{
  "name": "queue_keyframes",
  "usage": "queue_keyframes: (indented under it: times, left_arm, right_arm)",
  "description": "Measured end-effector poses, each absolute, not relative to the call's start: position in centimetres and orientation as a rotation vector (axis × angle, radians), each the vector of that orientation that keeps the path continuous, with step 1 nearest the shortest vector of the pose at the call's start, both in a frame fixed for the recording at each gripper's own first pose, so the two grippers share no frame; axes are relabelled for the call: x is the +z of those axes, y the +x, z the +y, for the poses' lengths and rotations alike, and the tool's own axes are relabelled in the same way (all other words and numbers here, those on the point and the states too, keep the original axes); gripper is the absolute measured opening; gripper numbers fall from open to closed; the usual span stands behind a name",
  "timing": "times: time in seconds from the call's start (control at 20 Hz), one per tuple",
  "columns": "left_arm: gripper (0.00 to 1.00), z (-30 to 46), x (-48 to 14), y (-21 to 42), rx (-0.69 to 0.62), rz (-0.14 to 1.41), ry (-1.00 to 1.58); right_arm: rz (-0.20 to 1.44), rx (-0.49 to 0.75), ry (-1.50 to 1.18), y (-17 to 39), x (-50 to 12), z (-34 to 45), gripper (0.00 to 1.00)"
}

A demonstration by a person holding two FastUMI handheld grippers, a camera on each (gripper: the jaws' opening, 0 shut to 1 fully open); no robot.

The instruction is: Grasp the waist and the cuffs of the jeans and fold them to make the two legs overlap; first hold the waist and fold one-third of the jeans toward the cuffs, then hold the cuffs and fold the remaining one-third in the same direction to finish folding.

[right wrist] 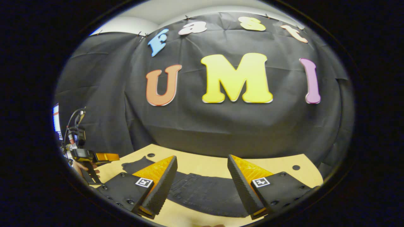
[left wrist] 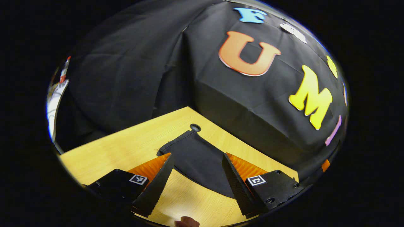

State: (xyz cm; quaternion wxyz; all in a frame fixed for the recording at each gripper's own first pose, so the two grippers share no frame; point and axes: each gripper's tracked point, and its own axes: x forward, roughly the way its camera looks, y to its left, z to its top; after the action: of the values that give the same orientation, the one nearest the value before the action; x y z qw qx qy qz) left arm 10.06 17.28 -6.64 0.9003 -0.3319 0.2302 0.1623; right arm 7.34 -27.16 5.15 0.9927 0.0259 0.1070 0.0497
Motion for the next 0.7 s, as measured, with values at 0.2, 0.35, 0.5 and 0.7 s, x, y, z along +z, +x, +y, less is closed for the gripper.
queue_keyframes:
  times: [0.2, 0.35, 0.5, 0.7]
  left_arm:
    - [0.99, 18.4, -11.1, 10.6, 0.414, 0.549, -0.952]
    - [0.99, 19.0, -14.6, 11.6, 0.469, 0.587, -1.081]
    - [0.88, 20.0, -15.7, 12.6, 0.511, 0.566, -1.156]
    - [0.96, 20.7, -15.9, 14.1, 0.519, 0.558, -1.175]
  right_arm:
    - [0.181, -0.006, 0.082, 6.8, 7.1, -32.8, 0.96]
    - [0.17, -0.071, 0.068, 6.2, 7.9, -36.3, 0.98]
    - [0.185, -0.138, 0.06, 5.5, 7.4, -39.7, 0.96]
    - [0.207, -0.198, 0.069, 4.8, 6.8, -42.6, 0.98]
